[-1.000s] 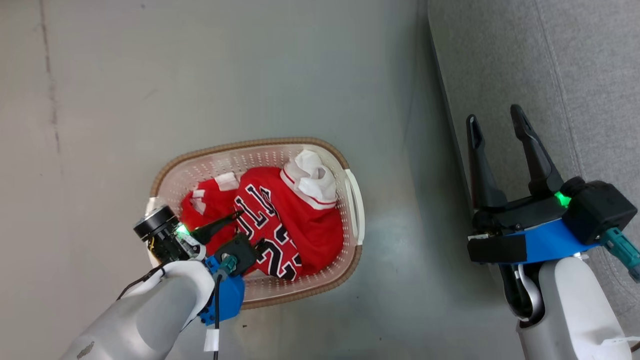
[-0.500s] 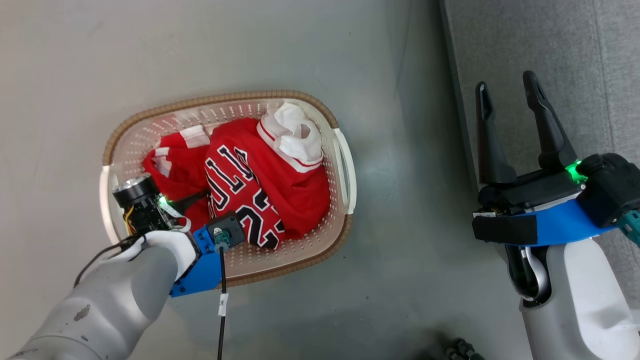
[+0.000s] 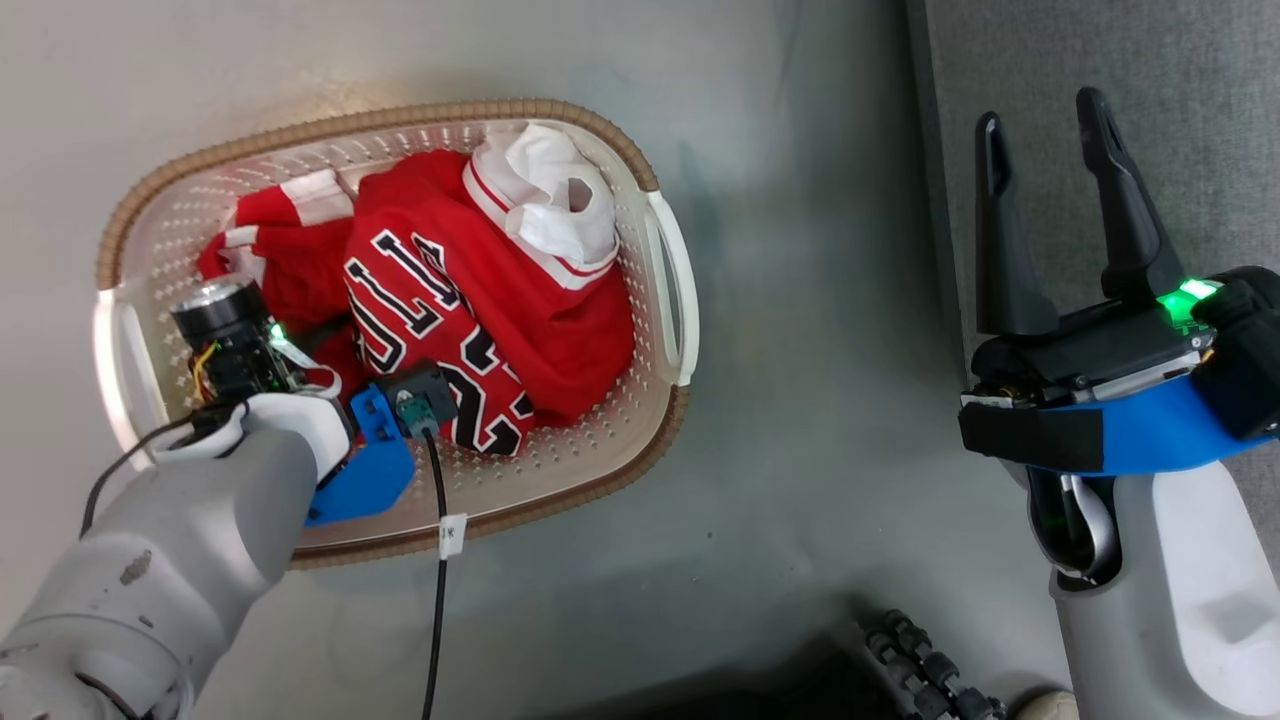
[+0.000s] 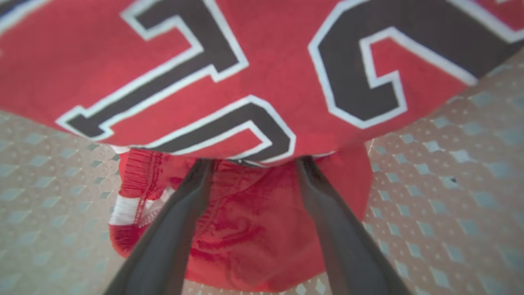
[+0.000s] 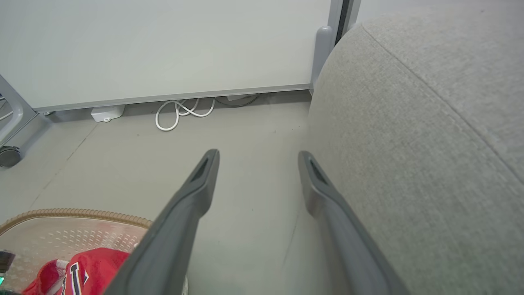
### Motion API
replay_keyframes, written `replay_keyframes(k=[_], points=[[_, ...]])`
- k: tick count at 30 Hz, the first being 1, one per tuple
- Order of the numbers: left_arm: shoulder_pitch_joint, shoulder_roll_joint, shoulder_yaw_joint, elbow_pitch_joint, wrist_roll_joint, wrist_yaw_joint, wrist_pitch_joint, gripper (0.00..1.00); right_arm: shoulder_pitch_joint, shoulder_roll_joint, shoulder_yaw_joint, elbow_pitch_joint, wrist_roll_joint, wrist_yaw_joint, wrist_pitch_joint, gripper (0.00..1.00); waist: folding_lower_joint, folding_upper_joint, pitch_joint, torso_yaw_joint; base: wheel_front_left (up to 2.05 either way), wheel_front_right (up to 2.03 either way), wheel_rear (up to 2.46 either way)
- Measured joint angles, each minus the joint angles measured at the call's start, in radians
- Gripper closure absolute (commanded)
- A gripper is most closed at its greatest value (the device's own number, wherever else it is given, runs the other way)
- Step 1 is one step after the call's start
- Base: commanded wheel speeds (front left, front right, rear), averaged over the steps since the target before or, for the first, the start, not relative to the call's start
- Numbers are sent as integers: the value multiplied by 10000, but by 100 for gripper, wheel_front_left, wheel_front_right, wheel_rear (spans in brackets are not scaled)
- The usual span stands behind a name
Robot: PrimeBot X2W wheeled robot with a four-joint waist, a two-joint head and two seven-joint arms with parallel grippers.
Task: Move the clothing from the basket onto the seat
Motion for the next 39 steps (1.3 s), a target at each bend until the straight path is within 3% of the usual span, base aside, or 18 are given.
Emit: replay_keyframes(k=[13, 21, 22, 23, 24, 39], points=[[-684, 178, -2, 288, 19, 0, 1248, 0, -94, -2, -13, -445, 146, 0, 0, 0, 0, 0, 988, -366, 0, 0, 0], [-806, 127, 0, 307, -71, 0, 1498, 0, -122, -2, -59, -504, 157, 0, 0, 0, -1, 0, 1154, -379, 0, 0, 0], [-806, 119, -2, 309, -107, 0, 1593, 52, -131, -2, -61, -510, 157, 0, 0, 0, -1, 0, 1156, -376, 0, 0, 0], [-805, 102, 2, 313, -48, 0, 1655, 87, -140, -2, -61, -512, 157, 0, 0, 0, -1, 0, 1154, -374, 0, 0, 0], [-805, 86, 2, 314, -10, 0, 1657, 100, -152, -2, -65, -512, 157, 0, 0, 0, -1, 0, 1148, -367, 0, 0, 0], [-596, -316, 0, 144, -125, 0, 1492, 100, -167, -2, -240, -391, 92, 0, 0, 0, -1, 1, 618, -155, 0, 0, 0]])
